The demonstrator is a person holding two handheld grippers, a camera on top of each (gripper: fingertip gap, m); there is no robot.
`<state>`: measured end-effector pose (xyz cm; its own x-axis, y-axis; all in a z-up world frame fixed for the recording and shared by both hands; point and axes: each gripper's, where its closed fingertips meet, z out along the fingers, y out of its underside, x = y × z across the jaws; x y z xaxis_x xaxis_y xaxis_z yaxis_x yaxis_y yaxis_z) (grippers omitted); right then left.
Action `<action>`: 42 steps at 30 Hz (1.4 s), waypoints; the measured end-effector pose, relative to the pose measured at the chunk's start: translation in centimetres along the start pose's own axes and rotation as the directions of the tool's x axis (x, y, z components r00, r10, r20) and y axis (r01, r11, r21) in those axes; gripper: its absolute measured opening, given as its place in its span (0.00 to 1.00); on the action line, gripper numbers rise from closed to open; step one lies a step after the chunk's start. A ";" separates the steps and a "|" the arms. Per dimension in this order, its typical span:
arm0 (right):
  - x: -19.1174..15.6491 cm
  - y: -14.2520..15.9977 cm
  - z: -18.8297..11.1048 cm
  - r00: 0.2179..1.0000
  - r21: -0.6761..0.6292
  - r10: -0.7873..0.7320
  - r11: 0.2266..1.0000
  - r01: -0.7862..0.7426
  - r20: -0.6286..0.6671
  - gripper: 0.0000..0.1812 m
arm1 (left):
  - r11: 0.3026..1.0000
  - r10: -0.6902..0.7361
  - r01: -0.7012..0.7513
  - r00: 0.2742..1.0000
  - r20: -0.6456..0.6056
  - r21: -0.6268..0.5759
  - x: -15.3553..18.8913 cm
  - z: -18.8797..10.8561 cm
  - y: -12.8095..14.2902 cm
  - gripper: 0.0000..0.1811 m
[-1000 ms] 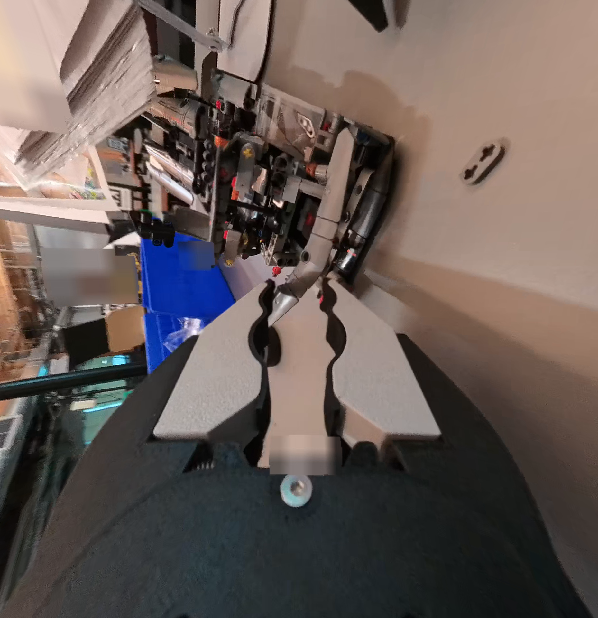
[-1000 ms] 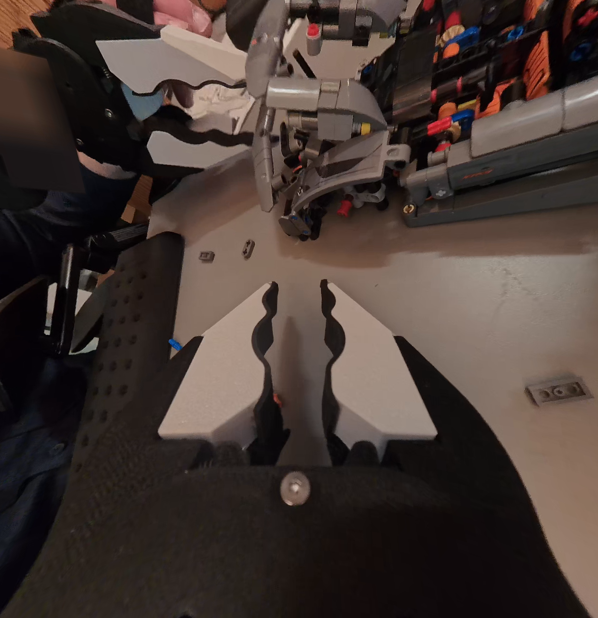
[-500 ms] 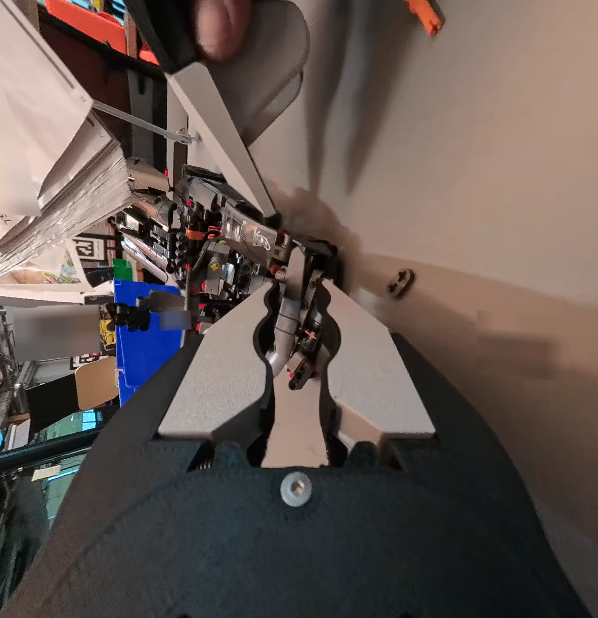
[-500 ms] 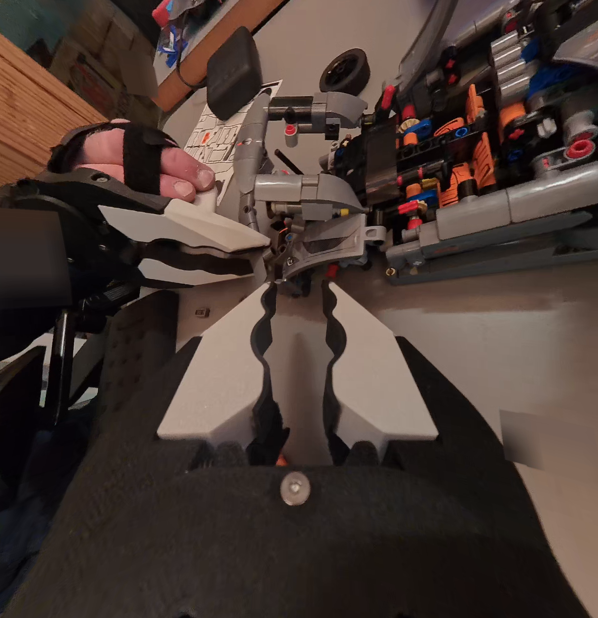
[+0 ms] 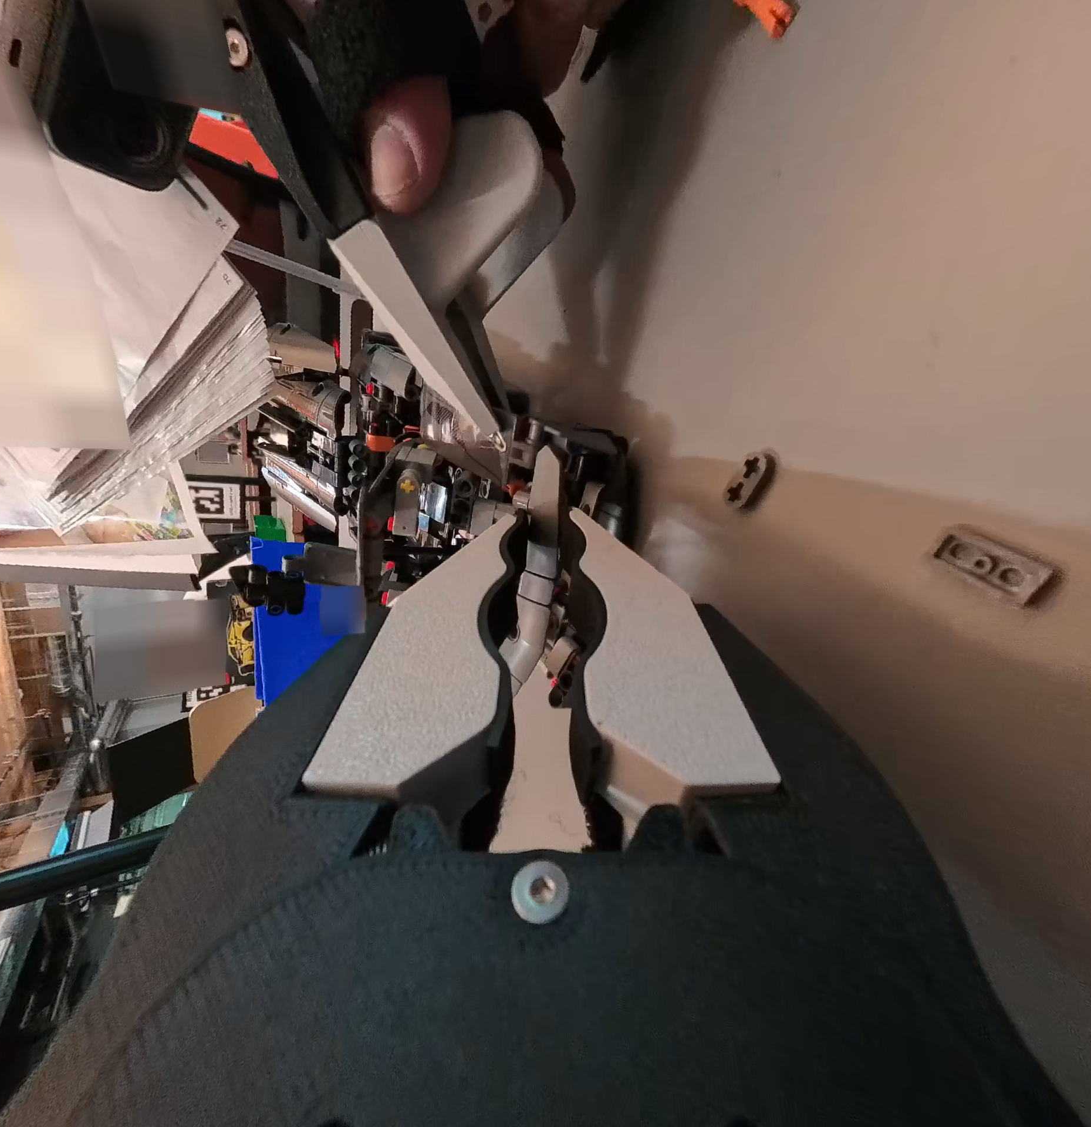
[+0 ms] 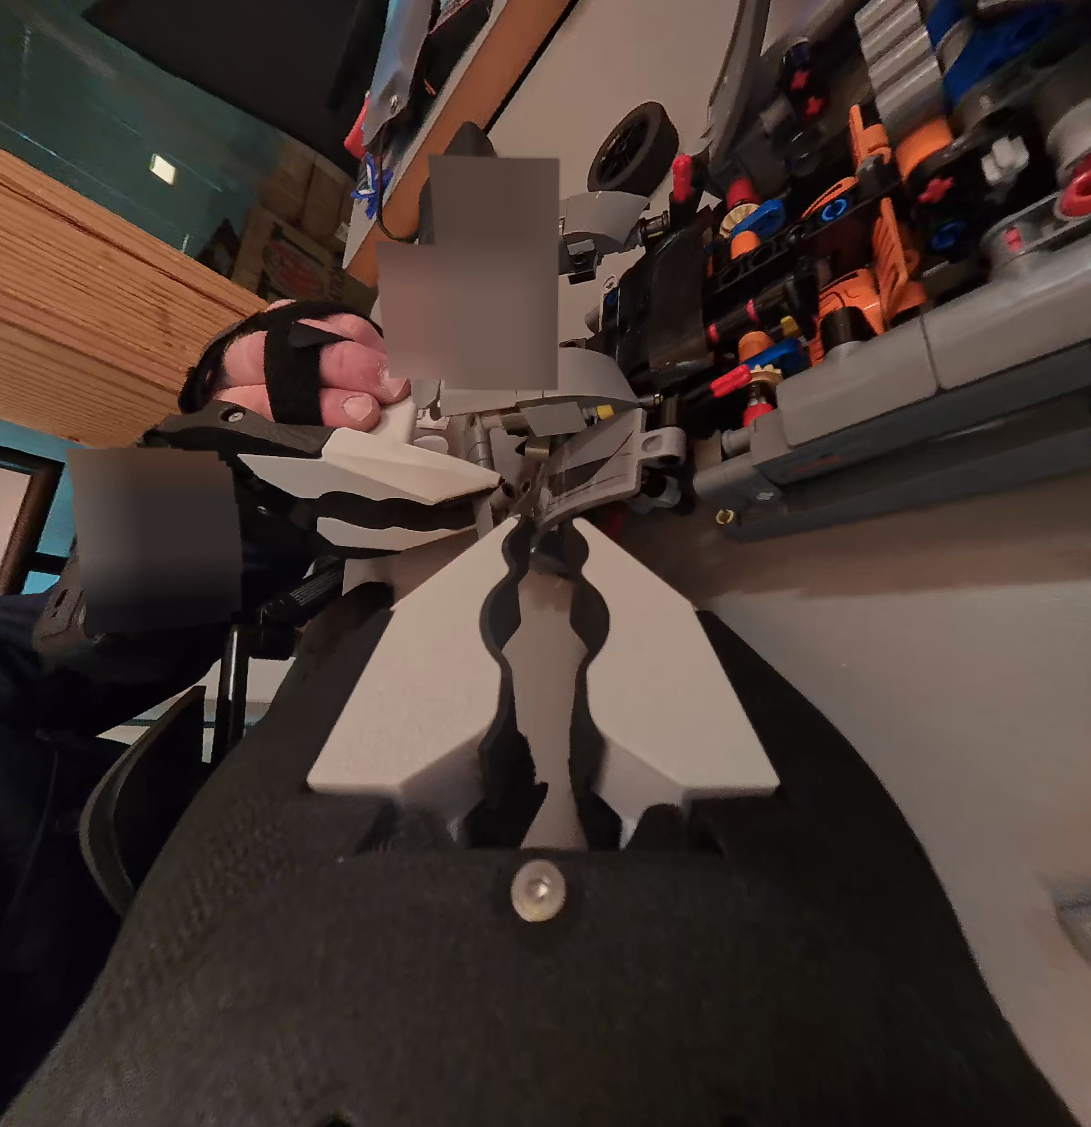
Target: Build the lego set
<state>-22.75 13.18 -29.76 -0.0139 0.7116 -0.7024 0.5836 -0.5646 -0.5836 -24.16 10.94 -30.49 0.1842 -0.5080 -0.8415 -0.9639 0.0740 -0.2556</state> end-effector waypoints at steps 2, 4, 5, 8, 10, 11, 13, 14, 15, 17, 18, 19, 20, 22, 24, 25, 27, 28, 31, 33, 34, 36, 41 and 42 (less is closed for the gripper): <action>-0.1 0.1 -0.1 1.000 -0.006 0.011 1.000 -0.011 0.026 0.03 | 1.000 0.001 -0.001 1.000 -0.004 0.009 0.0 0.0 0.1 0.04; -0.2 0.1 -0.2 0.998 -0.007 0.030 1.000 -0.029 0.054 0.02 | 1.000 0.008 -0.008 1.000 -0.004 0.011 0.1 0.0 0.1 0.04; -0.2 0.1 -0.3 0.997 -0.009 0.036 0.999 -0.036 0.064 0.01 | 1.000 0.014 -0.014 1.000 -0.002 0.010 0.1 0.0 0.1 0.04; -0.2 0.1 -0.5 0.995 -0.010 0.048 0.999 -0.047 0.083 0.01 | 1.000 0.015 -0.015 1.000 -0.005 0.013 0.2 0.1 -0.1 0.04; -0.1 0.2 -0.6 0.995 -0.012 0.051 0.999 -0.050 0.086 0.01 | 1.000 0.020 -0.020 1.000 -0.006 0.013 0.4 0.2 -0.1 0.04; -0.1 0.2 -0.7 0.995 -0.012 0.051 0.999 -0.050 0.085 0.01 | 1.000 0.026 -0.026 1.000 -0.008 0.009 0.5 0.3 -0.1 0.04; 0.0 0.2 -0.7 0.995 -0.011 0.053 0.999 -0.052 0.086 0.01 | 0.999 0.034 -0.034 0.999 -0.009 0.006 0.7 0.3 -0.1 0.04; 0.0 0.2 -0.7 0.995 -0.012 0.053 0.999 -0.053 0.087 0.01 | 0.999 0.036 -0.036 0.999 -0.010 0.006 0.8 0.3 -0.1 0.04; 0.0 0.2 -0.7 0.995 -0.014 0.053 0.999 -0.052 0.089 0.01 | 0.999 0.038 -0.037 0.999 -0.013 0.006 0.9 0.3 -0.1 0.05; 0.0 0.3 -0.8 0.994 -0.017 0.055 0.998 -0.054 0.092 0.01 | 0.999 0.039 -0.039 0.999 -0.025 0.006 1.2 0.3 -0.1 0.05; 0.0 0.3 -0.8 0.994 -0.017 0.056 0.998 -0.054 0.093 0.01 | 0.999 0.043 -0.043 0.999 -0.029 0.004 1.3 0.4 -0.1 0.05; 0.0 0.3 -0.8 0.994 -0.017 0.055 0.998 -0.054 0.092 0.01 | 0.999 0.045 -0.045 0.999 -0.032 0.003 1.4 0.4 -0.1 0.05; 0.0 0.3 -0.8 0.994 -0.018 0.055 0.998 -0.054 0.092 0.01 | 0.999 0.045 -0.045 0.998 -0.036 0.003 1.5 0.4 -0.1 0.05; 0.0 0.3 -0.9 0.993 -0.021 0.061 0.998 -0.059 0.098 0.01 | 0.999 0.047 -0.047 0.998 -0.044 0.000 1.6 0.4 -0.1 0.05; 0.0 0.4 -0.9 0.993 -0.021 0.059 0.998 -0.057 0.098 0.02 | 0.999 0.038 -0.038 0.998 -0.058 0.000 1.9 0.5 -0.1 0.06; 0.0 0.4 -0.8 0.994 -0.021 0.057 0.998 -0.055 0.097 0.02 | 0.999 0.035 -0.035 0.998 -0.060 -0.001 1.9 0.5 -0.1 0.06; 0.0 0.4 -0.8 0.994 -0.021 0.056 0.998 -0.054 0.097 0.02 | 0.999 0.034 -0.035 0.998 -0.056 -0.009 1.9 0.5 0.1 0.06; 0.0 0.4 -0.8 0.994 -0.020 0.055 0.998 -0.053 0.097 0.02 | 0.999 0.036 -0.037 0.998 -0.055 -0.009 1.8 0.5 0.1 0.06; 0.0 0.4 -0.8 0.994 -0.020 0.053 0.998 -0.052 0.098 0.02 | 0.999 0.037 -0.037 0.998 -0.055 -0.008 1.9 0.6 0.0 0.06; 0.0 0.4 -0.8 0.994 -0.018 0.052 0.999 -0.051 0.097 0.02 | 0.999 0.034 -0.035 0.998 -0.057 -0.008 1.9 0.6 0.0 0.06; 0.0 0.4 -0.8 0.994 -0.017 0.052 0.999 -0.050 0.097 0.02 | 0.999 0.035 -0.036 0.998 -0.058 -0.008 2.0 0.6 0.0 0.06; 0.0 0.4 -0.8 0.994 -0.016 0.051 0.999 -0.050 0.097 0.02 | 0.999 0.034 -0.035 0.997 -0.065 -0.009 2.0 0.6 0.0 0.06; 0.0 0.4 -0.8 0.995 -0.013 0.045 0.999 -0.044 0.090 0.03 | 0.999 0.040 -0.040 0.998 -0.054 -0.012 1.9 0.5 -0.1 0.06; 0.0 0.3 -0.8 0.995 -0.012 0.044 0.999 -0.043 0.088 0.03 | 0.999 0.041 -0.042 0.998 -0.053 -0.011 1.9 0.5 -0.1 0.06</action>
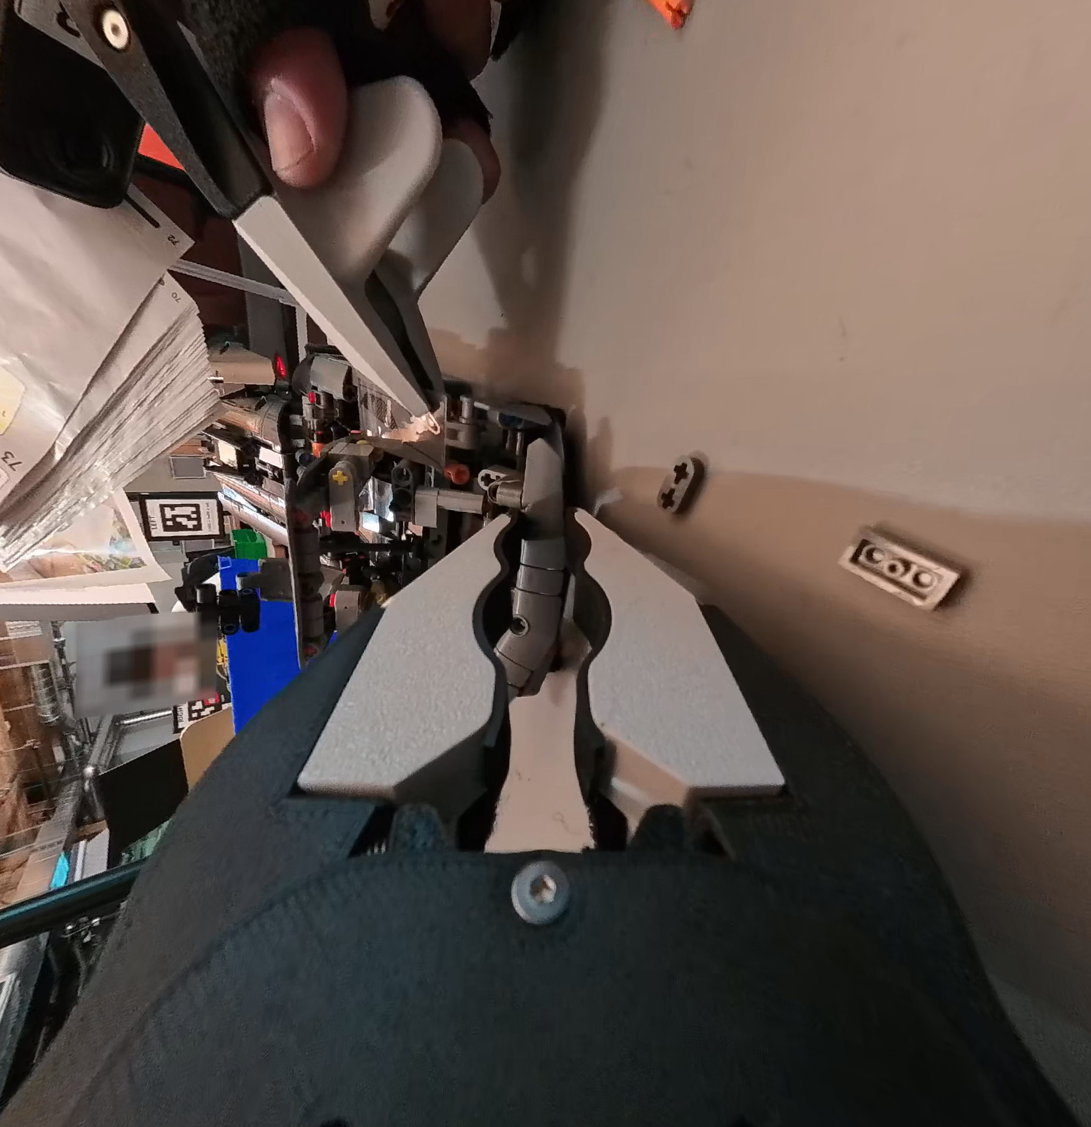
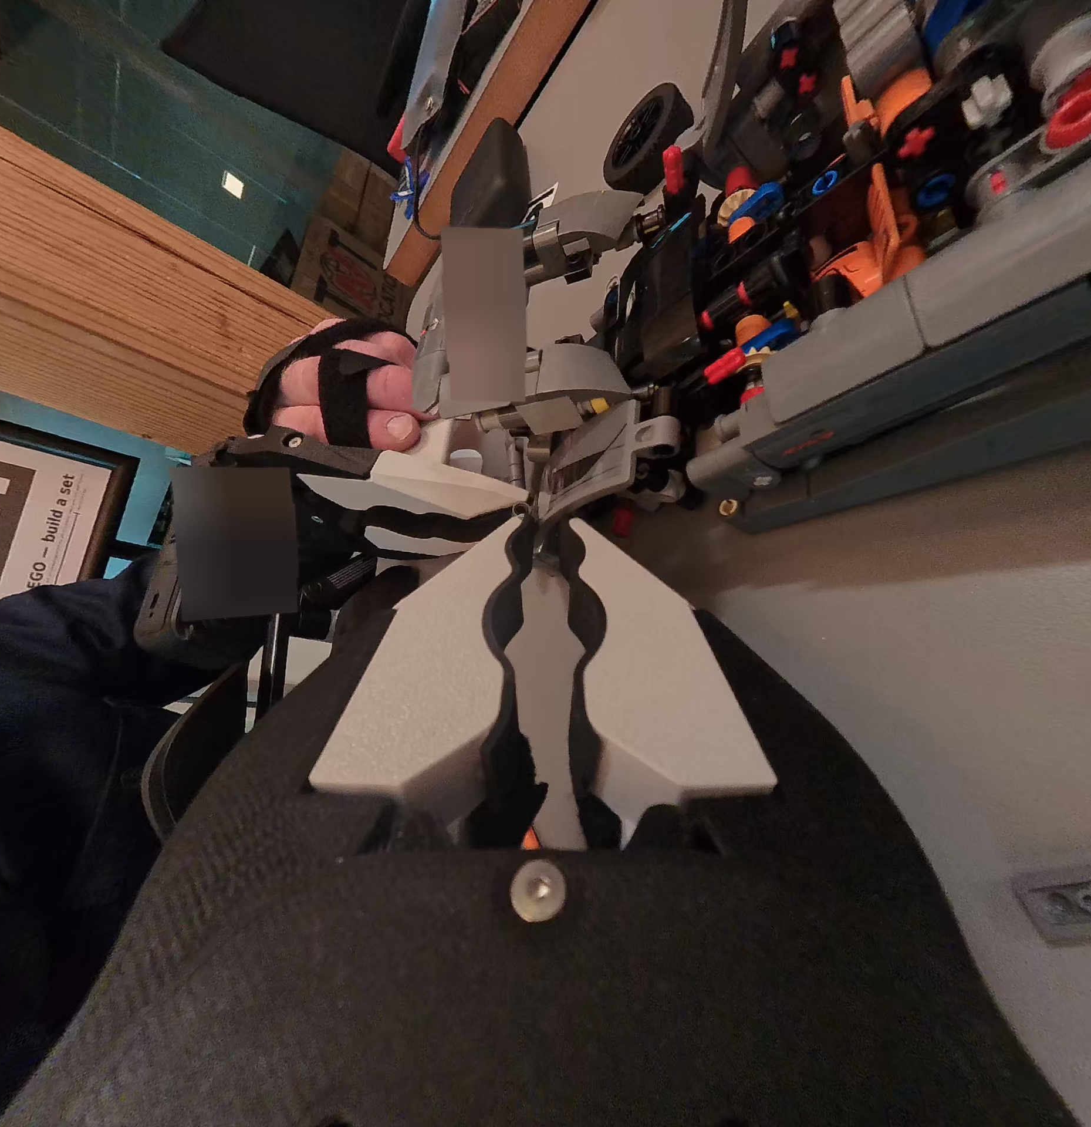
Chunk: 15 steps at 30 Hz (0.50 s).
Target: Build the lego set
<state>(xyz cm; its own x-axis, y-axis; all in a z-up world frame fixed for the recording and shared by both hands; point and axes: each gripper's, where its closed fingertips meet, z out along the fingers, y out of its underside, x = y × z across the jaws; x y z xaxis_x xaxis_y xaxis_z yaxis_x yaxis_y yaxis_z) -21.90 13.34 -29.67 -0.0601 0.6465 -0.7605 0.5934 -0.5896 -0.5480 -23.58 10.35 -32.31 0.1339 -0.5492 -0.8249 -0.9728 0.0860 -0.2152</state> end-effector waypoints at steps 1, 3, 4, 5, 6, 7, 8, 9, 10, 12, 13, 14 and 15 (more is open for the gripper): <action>0.0 0.0 0.0 1.000 0.001 0.000 1.000 0.000 -0.002 0.03 | 1.000 0.006 -0.006 1.000 0.002 0.002 0.0 -0.1 -0.1 0.06; 0.0 0.0 0.0 1.000 0.000 0.003 1.000 -0.003 0.000 0.03 | 1.000 -0.001 0.001 1.000 0.005 0.000 -0.1 -0.2 0.0 0.07; 0.0 0.0 0.0 1.000 -0.001 0.006 1.000 -0.006 0.002 0.04 | 1.000 -0.008 0.008 1.000 0.005 0.004 -0.2 -0.3 0.0 0.07; 0.0 0.0 0.0 1.000 -0.002 0.007 1.000 -0.007 0.004 0.04 | 1.000 -0.014 0.014 1.000 0.006 0.005 -0.2 -0.4 0.1 0.08; 0.0 0.0 0.0 1.000 -0.001 0.007 1.000 -0.007 0.003 0.04 | 1.000 -0.018 0.018 1.000 0.006 0.006 -0.2 -0.5 0.1 0.09; 0.1 0.0 0.0 1.000 -0.001 0.006 1.000 -0.006 0.002 0.04 | 1.000 -0.024 0.023 1.000 0.005 0.011 -0.2 -0.6 0.0 0.09; 0.0 0.0 0.0 1.000 -0.001 0.004 1.000 -0.004 0.003 0.05 | 0.999 -0.027 0.027 1.000 -0.002 0.017 -0.1 -0.6 -0.1 0.09; 0.0 0.0 0.0 1.000 0.000 0.004 1.000 -0.004 0.006 0.05 | 0.999 -0.028 0.028 1.000 -0.004 0.018 -0.1 -0.7 -0.2 0.09; 0.0 0.0 0.0 1.000 0.001 0.006 1.000 -0.006 0.008 0.06 | 1.000 -0.026 0.026 1.000 -0.002 0.016 -0.1 -0.7 -0.3 0.09; 0.0 0.0 0.0 1.000 0.001 0.007 1.000 -0.007 0.007 0.04 | 0.999 -0.020 0.020 1.000 -0.004 0.026 -0.1 -0.9 -0.8 0.09; 0.0 0.0 0.0 1.000 -0.001 0.005 1.000 -0.005 0.006 0.04 | 1.000 -0.018 0.019 1.000 -0.009 0.022 -0.1 -0.9 -0.9 0.08; 0.0 0.0 0.0 1.000 -0.002 0.003 1.000 -0.003 0.007 0.04 | 1.000 -0.017 0.017 1.000 -0.021 0.012 0.1 -0.9 -0.8 0.07; 0.0 0.0 0.0 1.000 -0.003 0.002 1.000 -0.002 0.007 0.04 | 1.000 -0.020 0.020 0.999 -0.027 0.005 0.1 -0.8 -0.7 0.07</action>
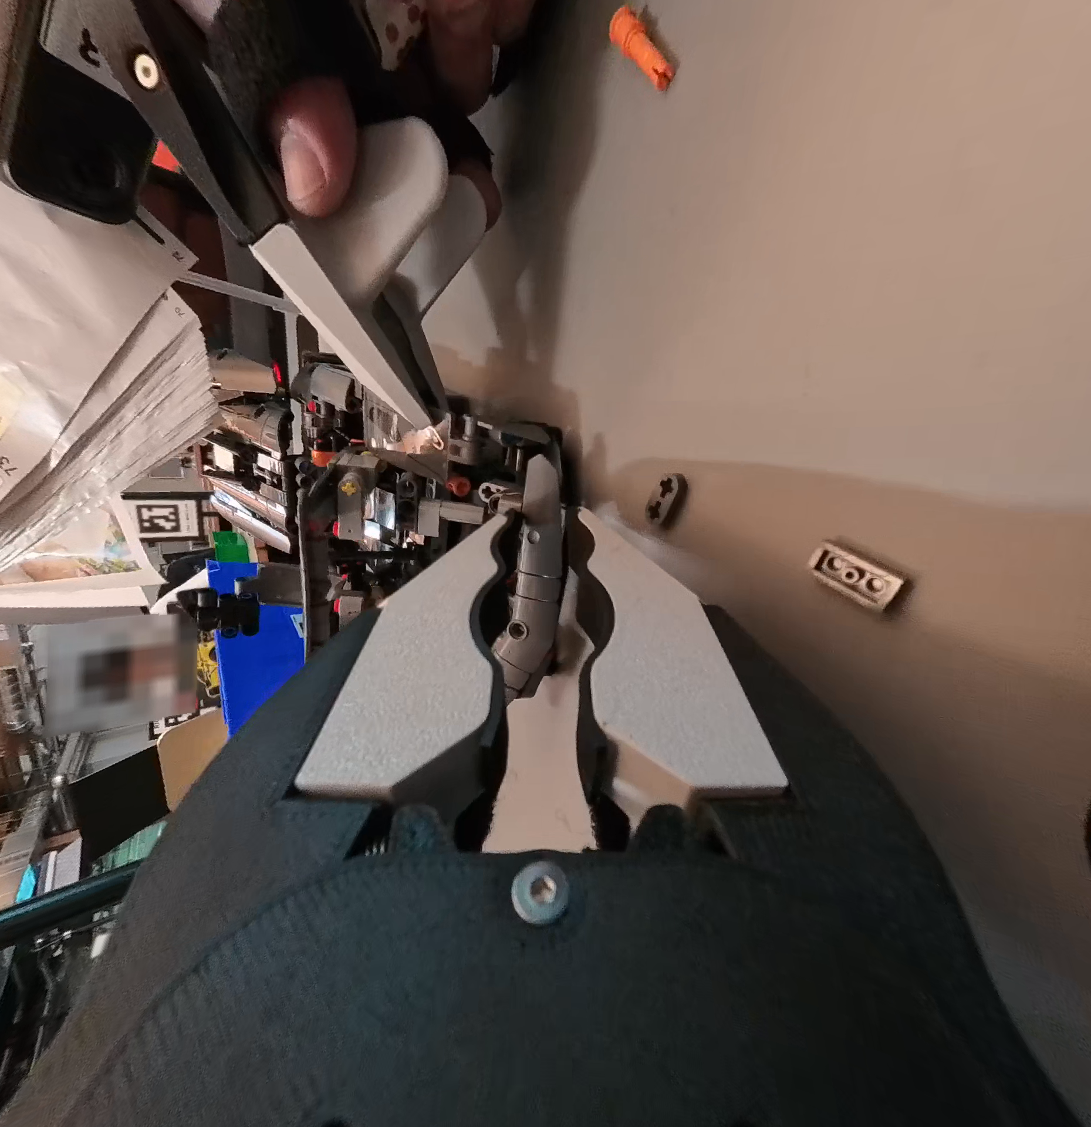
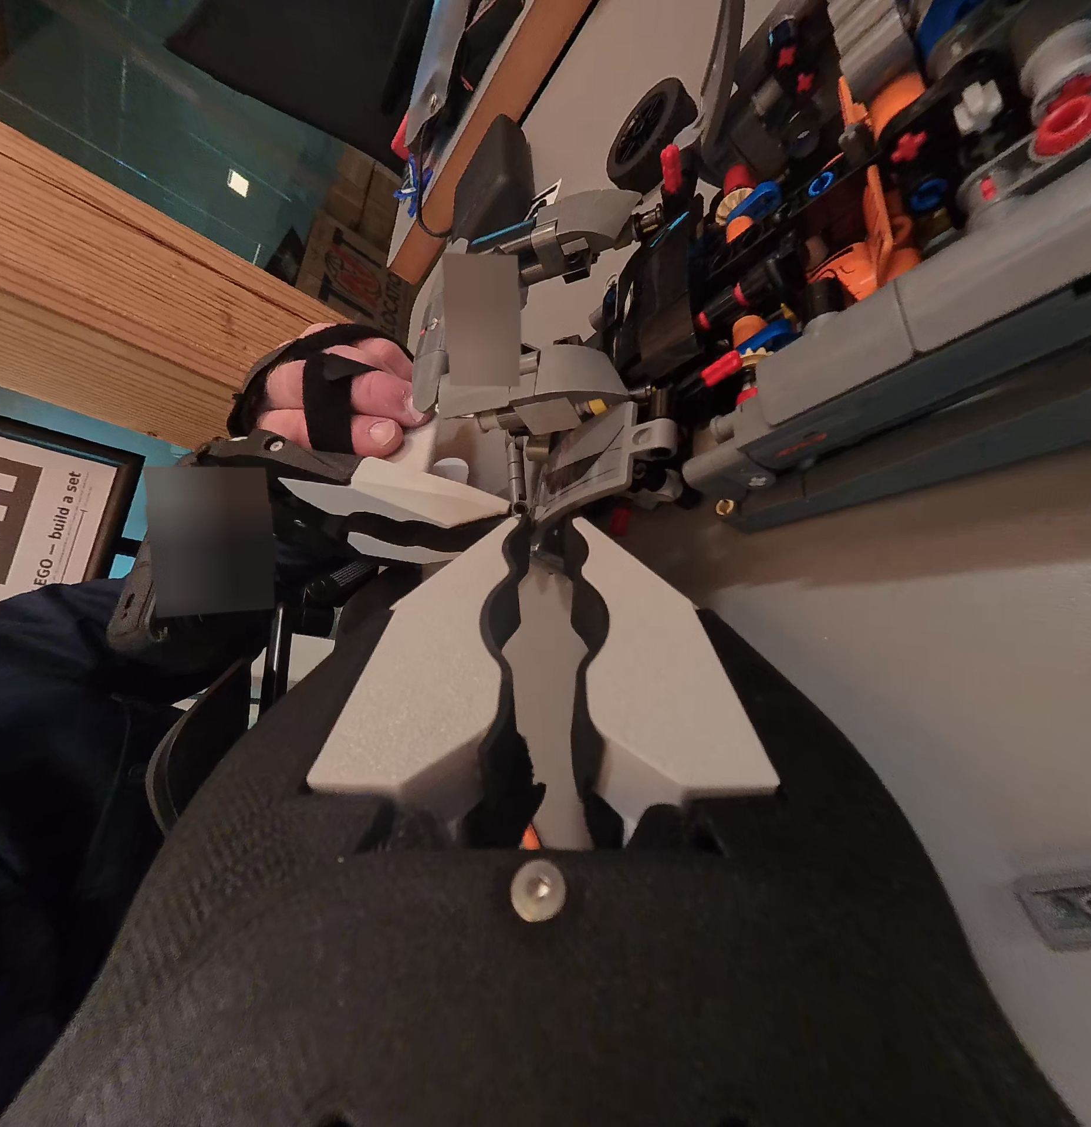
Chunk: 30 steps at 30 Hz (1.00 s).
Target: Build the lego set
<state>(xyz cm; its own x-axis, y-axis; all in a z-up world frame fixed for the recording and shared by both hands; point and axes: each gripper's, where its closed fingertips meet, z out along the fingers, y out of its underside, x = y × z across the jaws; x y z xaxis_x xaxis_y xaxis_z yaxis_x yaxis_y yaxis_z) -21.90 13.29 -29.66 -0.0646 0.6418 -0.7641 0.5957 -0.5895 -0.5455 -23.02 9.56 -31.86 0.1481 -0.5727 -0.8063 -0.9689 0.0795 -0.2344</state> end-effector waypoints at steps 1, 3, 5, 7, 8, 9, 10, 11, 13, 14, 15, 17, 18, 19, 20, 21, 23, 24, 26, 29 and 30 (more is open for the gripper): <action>0.0 0.0 0.0 1.000 0.000 0.000 1.000 0.000 0.000 0.04 | 1.000 -0.004 0.004 1.000 0.003 0.009 -0.1 0.0 -0.1 0.06; 0.0 0.0 0.0 1.000 0.000 -0.002 1.000 0.002 0.000 0.04 | 1.000 -0.013 0.013 1.000 0.005 0.007 -0.2 -0.1 0.0 0.07; 0.0 0.0 0.0 1.000 0.000 -0.003 1.000 0.003 0.002 0.03 | 1.000 -0.026 0.025 1.000 0.014 0.016 -0.5 -0.2 -0.1 0.08; -0.1 0.0 0.0 1.000 0.000 -0.003 1.000 0.003 0.003 0.03 | 0.999 -0.035 0.034 0.999 0.023 0.028 -0.8 -0.2 -0.5 0.08; -0.1 0.0 0.0 1.000 0.000 -0.004 1.000 0.004 0.003 0.03 | 0.999 -0.039 0.038 0.999 0.022 0.035 -0.8 -0.1 -0.7 0.08; -0.1 0.0 0.0 1.000 -0.001 -0.004 1.000 0.004 0.004 0.03 | 0.998 -0.046 0.045 0.999 0.017 0.043 -0.8 0.1 -0.9 0.08; -0.1 0.0 0.0 1.000 -0.001 -0.004 1.000 0.004 0.004 0.03 | 0.997 -0.056 0.055 0.998 0.016 0.056 -0.8 0.2 -1.2 0.08; -0.1 0.0 0.0 1.000 0.000 -0.004 1.000 0.004 0.004 0.03 | 0.995 -0.070 0.069 0.997 0.013 0.069 -0.9 0.3 -1.5 0.09; -0.1 0.0 0.0 1.000 0.002 -0.006 1.000 0.006 -0.001 0.03 | 0.992 -0.102 0.100 0.995 0.013 0.078 -1.3 0.5 -1.7 0.09; 0.0 0.0 0.0 1.000 0.002 -0.009 1.000 0.009 -0.004 0.03 | 0.990 -0.115 0.114 0.993 0.006 0.077 -1.4 0.6 -1.8 0.10; -0.1 0.0 0.1 1.000 0.001 -0.011 1.000 0.011 -0.006 0.04 | 0.990 -0.123 0.123 0.992 -0.002 0.067 -1.3 0.9 -1.7 0.10; -0.2 0.2 0.2 1.000 -0.011 -0.010 1.000 0.010 0.002 0.07 | 0.991 -0.121 0.122 0.993 -0.010 0.052 -1.1 1.4 -1.6 0.09; -0.3 0.4 0.4 1.000 -0.028 -0.003 1.000 0.004 0.012 0.10 | 0.991 -0.123 0.124 0.992 -0.023 0.045 -0.8 1.5 -1.5 0.08; -0.4 0.7 0.6 1.000 -0.043 0.002 0.999 -0.002 0.017 0.10 | 0.991 -0.123 0.124 0.992 -0.024 0.051 -0.8 1.6 -1.6 0.07; -0.4 0.8 0.8 1.000 -0.049 0.000 0.999 0.001 0.011 0.09 | 0.990 -0.127 0.129 0.991 -0.030 0.051 -0.7 1.6 -1.6 0.06; -0.4 0.9 1.0 1.000 -0.053 -0.008 0.999 0.008 0.000 0.08 | 0.989 -0.136 0.138 0.990 -0.040 0.053 -0.6 1.6 -1.6 0.05; -0.4 0.8 1.2 1.000 -0.050 -0.013 0.999 0.012 -0.012 0.06 | 0.987 -0.145 0.147 0.989 -0.040 0.057 -0.5 1.7 -1.6 0.05; -0.3 0.8 1.3 1.000 -0.048 -0.012 0.999 0.011 -0.024 0.03 | 0.988 -0.143 0.145 0.989 -0.041 0.055 -0.4 1.7 -1.6 0.05; -0.1 0.8 1.3 0.999 -0.047 -0.012 0.999 0.011 -0.035 0.02 | 0.990 -0.133 0.134 0.990 -0.036 0.049 -0.4 1.7 -1.6 0.05; -0.1 0.8 1.2 0.999 -0.046 -0.016 0.999 0.015 -0.038 0.02 | 0.989 -0.138 0.140 0.990 -0.037 0.053 -0.5 1.7 -1.6 0.05; -0.1 0.8 1.2 0.999 -0.046 -0.014 0.999 0.013 -0.036 0.03 | 0.989 -0.138 0.139 0.990 -0.038 0.051 -0.4 1.7 -1.5 0.05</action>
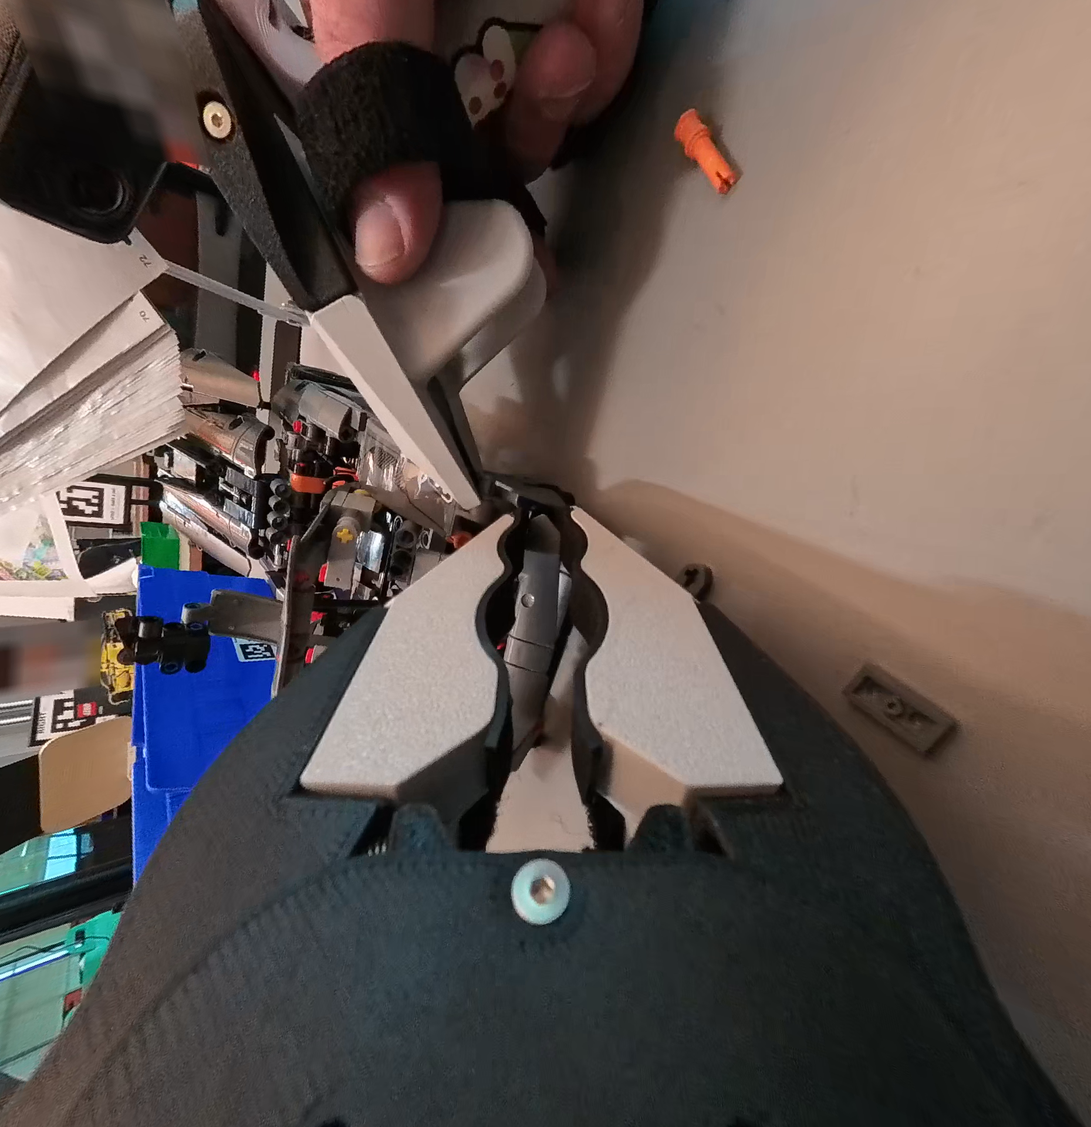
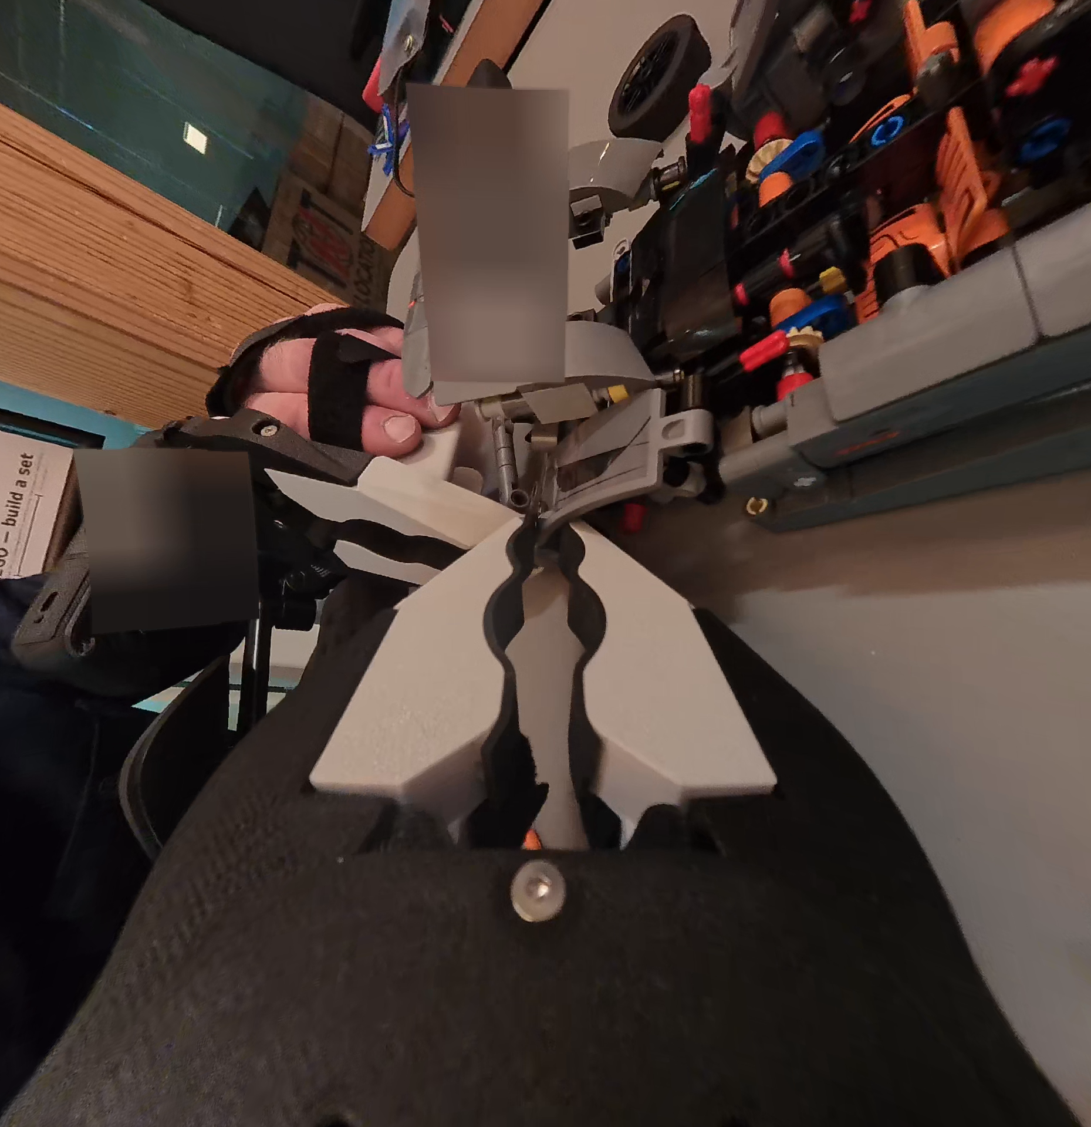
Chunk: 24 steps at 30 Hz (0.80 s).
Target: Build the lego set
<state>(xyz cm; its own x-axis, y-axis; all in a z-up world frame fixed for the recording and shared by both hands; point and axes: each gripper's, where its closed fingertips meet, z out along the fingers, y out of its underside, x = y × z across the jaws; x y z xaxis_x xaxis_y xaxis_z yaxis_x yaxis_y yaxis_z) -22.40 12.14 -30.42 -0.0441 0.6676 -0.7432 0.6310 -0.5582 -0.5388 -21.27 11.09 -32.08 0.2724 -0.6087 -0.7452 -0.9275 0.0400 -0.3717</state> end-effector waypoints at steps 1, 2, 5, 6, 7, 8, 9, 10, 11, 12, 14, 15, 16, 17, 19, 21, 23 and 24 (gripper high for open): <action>-0.1 0.0 0.0 1.000 0.003 0.003 1.000 -0.003 0.006 0.04 | 1.000 0.000 0.000 1.000 0.000 -0.004 0.0 0.0 0.0 0.05; -0.1 -0.2 -0.1 1.000 0.010 0.009 1.000 -0.010 0.016 0.06 | 1.000 -0.003 0.003 1.000 0.000 -0.004 0.0 0.0 0.0 0.05; 0.1 -0.9 -0.7 0.998 0.056 0.049 0.997 -0.051 0.038 0.06 | 1.000 -0.001 0.001 1.000 -0.008 -0.002 0.0 -0.1 0.2 0.05; 0.2 -1.0 -0.8 0.998 0.066 0.054 0.996 -0.056 0.035 0.05 | 1.000 0.007 -0.007 1.000 -0.009 -0.001 0.1 -0.2 0.3 0.05; 0.3 -1.1 -0.8 0.998 0.072 0.049 0.996 -0.051 0.026 0.05 | 1.000 0.002 -0.002 1.000 -0.013 0.001 0.1 -0.2 0.3 0.05; 0.3 -1.1 -0.8 0.999 0.072 0.043 0.996 -0.044 0.019 0.05 | 1.000 -0.005 0.005 1.000 -0.021 0.003 0.2 -0.3 0.3 0.05; 0.3 -1.0 -0.8 0.999 0.070 0.044 0.996 -0.045 0.021 0.04 | 1.000 -0.003 0.003 1.000 -0.024 0.003 0.2 -0.3 0.4 0.05; 0.3 -1.0 -0.9 0.998 0.069 0.050 0.996 -0.052 0.028 0.04 | 1.000 0.002 -0.002 1.000 -0.023 0.000 0.1 -0.4 0.4 0.05; 0.3 -1.0 -0.9 0.998 0.066 0.052 0.996 -0.054 0.031 0.05 | 1.000 0.008 -0.008 1.000 -0.022 -0.003 0.1 -0.4 0.4 0.05; 0.3 -1.0 -1.0 0.998 0.064 0.050 0.997 -0.052 0.031 0.05 | 1.000 0.013 -0.013 1.000 -0.022 -0.003 0.1 -0.5 0.4 0.05; 0.5 -0.8 -1.3 0.997 0.048 0.068 0.996 -0.069 0.035 0.10 | 1.000 0.011 -0.011 1.000 -0.018 0.014 -0.1 -0.8 0.2 0.05; 0.8 -0.7 -1.6 0.996 0.039 0.082 0.996 -0.083 0.037 0.11 | 1.000 0.006 -0.006 1.000 -0.012 0.014 -0.3 -1.0 0.2 0.07; 1.1 -0.9 -2.0 0.995 0.059 0.091 0.994 -0.093 0.038 0.11 | 1.000 -0.006 0.006 1.000 -0.004 0.017 -0.7 -1.3 0.1 0.10; 1.3 -1.3 -2.5 0.994 0.089 0.099 0.991 -0.103 0.039 0.11 | 0.999 -0.019 0.019 1.000 0.007 0.038 -1.2 -1.7 -0.2 0.10; 1.5 -2.0 -3.0 0.993 0.133 0.109 0.985 -0.114 0.046 0.07 | 0.996 -0.045 0.043 0.998 0.031 0.074 -2.4 -2.6 -1.1 0.10; 1.7 -2.8 -3.4 0.993 0.186 0.112 0.975 -0.117 0.041 0.05 | 0.997 -0.039 0.034 0.997 0.069 0.072 -4.0 -3.1 -1.6 0.10; 1.9 -3.1 -3.4 0.991 0.204 0.127 0.970 -0.133 0.044 0.05 | 0.997 -0.045 0.039 0.995 0.091 0.069 -5.5 -3.2 -2.2 0.10; 2.0 -3.3 -3.5 0.990 0.219 0.133 0.966 -0.139 0.042 0.03 | 0.997 -0.054 0.048 0.995 0.086 0.066 -6.1 -3.0 -2.4 0.11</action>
<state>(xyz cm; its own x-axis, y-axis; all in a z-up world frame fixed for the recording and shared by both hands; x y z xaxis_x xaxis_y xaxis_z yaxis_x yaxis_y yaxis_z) -21.84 17.09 -28.75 0.0076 0.5661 -0.8243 0.4458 -0.7398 -0.5040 -21.49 12.37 -24.97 0.3429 -0.5398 -0.7688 -0.8944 0.0627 -0.4429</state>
